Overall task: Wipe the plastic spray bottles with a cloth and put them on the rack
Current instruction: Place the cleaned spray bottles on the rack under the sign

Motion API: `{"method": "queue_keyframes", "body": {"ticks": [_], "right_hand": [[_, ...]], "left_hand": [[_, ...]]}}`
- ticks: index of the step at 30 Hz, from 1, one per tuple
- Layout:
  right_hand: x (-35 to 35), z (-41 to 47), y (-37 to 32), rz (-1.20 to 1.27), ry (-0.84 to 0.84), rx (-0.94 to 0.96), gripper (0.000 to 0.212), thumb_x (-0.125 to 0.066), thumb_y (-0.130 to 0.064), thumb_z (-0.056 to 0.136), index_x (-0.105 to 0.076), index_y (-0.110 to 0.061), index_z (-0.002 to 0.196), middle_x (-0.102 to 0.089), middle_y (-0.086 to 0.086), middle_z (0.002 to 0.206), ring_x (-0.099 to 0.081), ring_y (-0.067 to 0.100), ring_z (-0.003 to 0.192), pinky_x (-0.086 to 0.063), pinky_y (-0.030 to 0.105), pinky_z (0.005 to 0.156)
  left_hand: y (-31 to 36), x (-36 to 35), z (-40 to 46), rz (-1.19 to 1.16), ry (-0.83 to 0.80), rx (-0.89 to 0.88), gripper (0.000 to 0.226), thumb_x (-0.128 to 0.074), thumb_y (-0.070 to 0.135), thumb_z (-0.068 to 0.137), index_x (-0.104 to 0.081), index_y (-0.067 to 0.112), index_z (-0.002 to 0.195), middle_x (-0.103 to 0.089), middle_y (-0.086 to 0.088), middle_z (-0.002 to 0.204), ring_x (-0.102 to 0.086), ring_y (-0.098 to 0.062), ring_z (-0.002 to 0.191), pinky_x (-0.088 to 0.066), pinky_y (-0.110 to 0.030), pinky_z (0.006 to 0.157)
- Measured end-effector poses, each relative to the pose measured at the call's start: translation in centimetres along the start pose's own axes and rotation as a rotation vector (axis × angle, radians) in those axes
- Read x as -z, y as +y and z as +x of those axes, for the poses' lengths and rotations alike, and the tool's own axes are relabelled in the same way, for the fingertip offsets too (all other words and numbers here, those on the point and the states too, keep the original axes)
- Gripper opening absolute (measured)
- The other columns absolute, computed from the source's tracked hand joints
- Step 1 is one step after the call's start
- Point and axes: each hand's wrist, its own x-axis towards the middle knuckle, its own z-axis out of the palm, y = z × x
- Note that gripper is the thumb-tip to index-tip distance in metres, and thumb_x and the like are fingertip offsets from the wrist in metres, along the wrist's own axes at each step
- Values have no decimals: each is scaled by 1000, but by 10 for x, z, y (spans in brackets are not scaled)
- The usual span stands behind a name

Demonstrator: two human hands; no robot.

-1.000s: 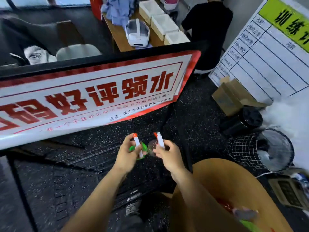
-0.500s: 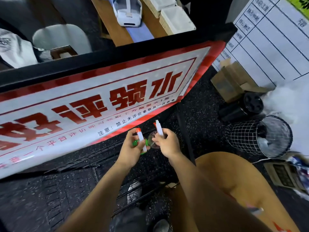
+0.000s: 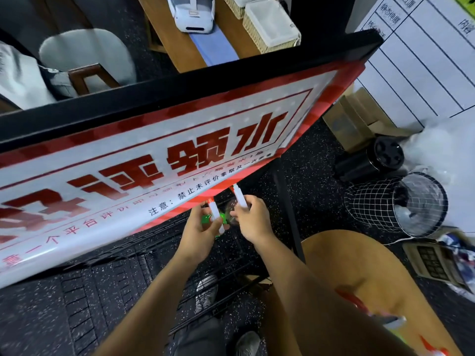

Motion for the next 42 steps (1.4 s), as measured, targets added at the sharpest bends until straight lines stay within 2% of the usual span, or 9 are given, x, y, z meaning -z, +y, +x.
{"method": "queue_keyframes", "body": {"ticks": [3, 8, 13, 16, 19, 27, 33, 38, 42], "right_hand": [[-4, -3, 6, -8, 27, -17, 23, -56, -15, 106, -62, -6, 126, -55, 6, 131, -72, 7, 90, -62, 28, 74], [-4, -1, 6, 36, 24, -7, 21, -54, -15, 108, -60, -8, 127, -59, 7, 127, -70, 1, 86, -56, 13, 65], [-2, -3, 12, 22, 16, 16, 24, -54, -15, 108, -58, -6, 130, -55, 4, 127, -71, 4, 88, -57, 14, 68], [-1, -4, 12, -6, 2, 6, 23, -61, -18, 103, -60, -13, 126, -58, 9, 127, -72, 18, 93, -62, 33, 80], [4, -9, 11, 4, -14, 4, 54, -69, -20, 99, -49, -18, 149, -52, 4, 138, -68, 19, 104, -59, 42, 97], [23, -59, 23, 29, -97, 9, 73, -68, -13, 100, -30, -16, 162, -36, 8, 158, -59, 24, 131, -47, 42, 114], [67, -139, 52, 115, -226, 27, 51, -69, -30, 101, -50, -28, 148, -45, -5, 149, -54, 8, 127, -49, 29, 107], [130, -200, 109, 213, -146, -28, 32, -70, -34, 100, -56, -42, 128, -58, -14, 129, -61, -4, 111, -50, 10, 87], [180, -230, 168, 323, 31, -78, 29, -77, -30, 95, -62, -47, 112, -66, -8, 124, -66, -5, 106, -58, 24, 92]], "left_hand": [[-1, 0, -2, -6, 1, -5, 40, -60, 1, 105, -46, 17, 139, -64, -16, 116, -79, -21, 96, -64, -35, 90], [-6, 6, -1, 41, -1, -17, 55, -71, 10, 100, -50, 25, 149, -69, -4, 115, -78, -29, 96, -61, -57, 94], [-5, 7, -2, 18, 6, -27, 55, -73, 10, 99, -54, 29, 147, -70, 2, 114, -75, -24, 98, -61, -34, 88], [-6, 5, -3, 40, 32, -31, 56, -74, 12, 98, -53, 28, 147, -69, 3, 112, -73, -20, 94, -58, -26, 79], [-5, 5, -4, 66, 50, -41, 61, -76, 11, 97, -50, 30, 149, -66, -1, 116, -72, -14, 87, -58, -22, 73], [-14, 14, -31, 171, 162, -14, 65, -81, 20, 94, -47, 33, 148, -63, 0, 120, -70, -19, 93, -61, -40, 83], [-27, 4, -83, 313, 163, -2, 58, -80, 19, 94, -47, 38, 139, -64, -3, 120, -71, -17, 96, -61, -49, 86], [-37, -43, -118, 403, 40, 6, 51, -83, 23, 92, -53, 40, 129, -68, -6, 116, -72, -21, 86, -59, -51, 84], [-50, -110, -138, 472, -158, 3, 49, -82, 19, 93, -56, 44, 126, -67, -7, 111, -71, -20, 85, -54, -38, 79]]}}
